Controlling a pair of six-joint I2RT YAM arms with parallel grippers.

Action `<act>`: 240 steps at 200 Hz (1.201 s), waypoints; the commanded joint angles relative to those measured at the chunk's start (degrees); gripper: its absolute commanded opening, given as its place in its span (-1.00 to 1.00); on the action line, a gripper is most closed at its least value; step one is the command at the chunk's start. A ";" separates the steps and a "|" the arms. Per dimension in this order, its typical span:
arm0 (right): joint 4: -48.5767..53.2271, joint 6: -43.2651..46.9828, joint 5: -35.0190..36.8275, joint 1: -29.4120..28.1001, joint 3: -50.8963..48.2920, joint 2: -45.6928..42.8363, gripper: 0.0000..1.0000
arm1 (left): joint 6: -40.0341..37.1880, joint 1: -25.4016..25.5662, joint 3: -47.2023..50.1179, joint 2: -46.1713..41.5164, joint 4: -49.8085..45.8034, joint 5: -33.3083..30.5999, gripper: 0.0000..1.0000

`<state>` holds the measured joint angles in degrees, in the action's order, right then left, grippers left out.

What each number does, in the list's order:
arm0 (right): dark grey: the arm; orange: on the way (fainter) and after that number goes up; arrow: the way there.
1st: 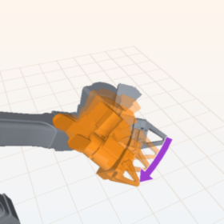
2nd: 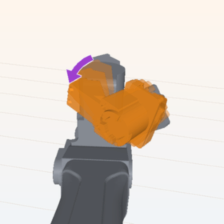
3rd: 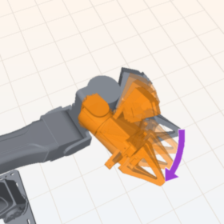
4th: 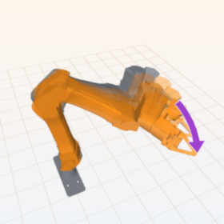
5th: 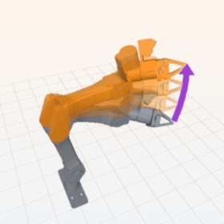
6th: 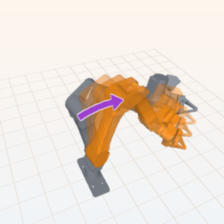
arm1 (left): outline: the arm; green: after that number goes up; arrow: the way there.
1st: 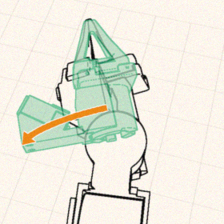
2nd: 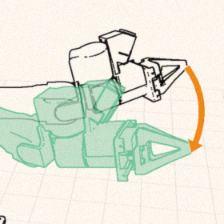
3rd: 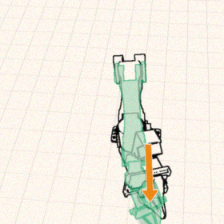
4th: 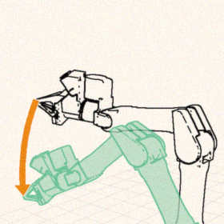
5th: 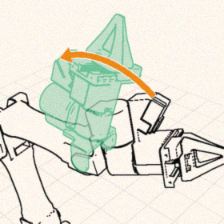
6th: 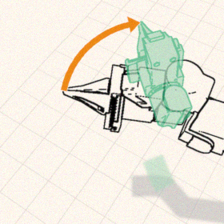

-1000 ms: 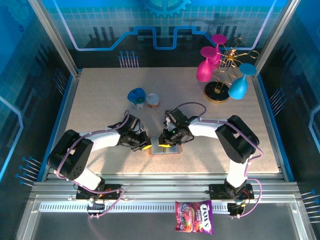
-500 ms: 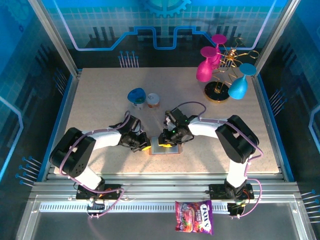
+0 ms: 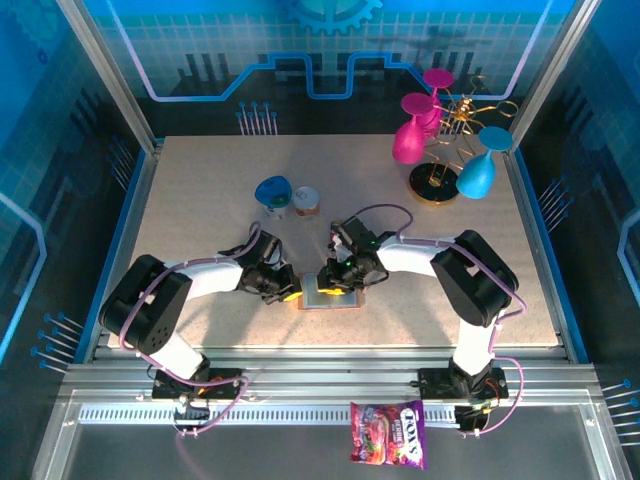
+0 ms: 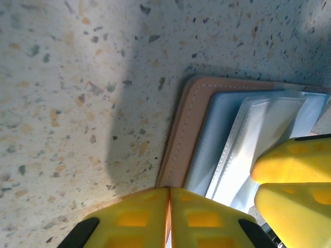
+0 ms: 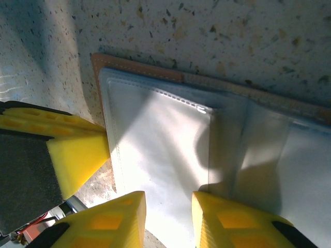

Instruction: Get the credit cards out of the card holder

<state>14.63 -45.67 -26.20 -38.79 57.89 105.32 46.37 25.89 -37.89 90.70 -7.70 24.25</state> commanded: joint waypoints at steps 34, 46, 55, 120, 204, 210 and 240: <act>-3.23 -1.38 -1.57 1.08 -3.41 -1.68 -0.37 | -1.37 0.21 -2.25 -0.01 -5.15 -1.57 -0.77; -4.43 -1.73 -1.96 1.22 -4.14 -2.03 -0.37 | -1.28 0.28 -2.92 -0.57 -5.90 -1.44 -0.77; -5.17 -1.96 -2.14 1.39 -4.57 -2.21 -0.37 | -1.09 0.30 -3.47 -1.18 -6.31 -1.23 -0.77; -9.39 -2.90 -4.37 2.40 -7.16 -2.26 -0.37 | 1.92 0.86 -6.76 -4.24 -6.14 0.65 -0.64; -11.62 -3.40 -5.38 3.36 -9.64 -2.23 -0.38 | 3.90 2.59 -6.59 0.52 -2.18 2.71 -0.38; -11.63 -3.44 -5.44 3.37 -9.64 -2.26 -0.38 | 4.03 2.53 -6.28 0.85 -1.79 2.86 -0.38; -11.60 -3.54 -5.42 3.43 -9.74 -2.45 -0.38 | 4.35 2.58 -5.51 1.75 -0.50 3.13 -0.35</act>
<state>1.69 -48.66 -32.18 -36.01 49.52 103.33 49.65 28.25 -44.21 91.50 -9.89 25.39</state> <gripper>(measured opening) 0.310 0.322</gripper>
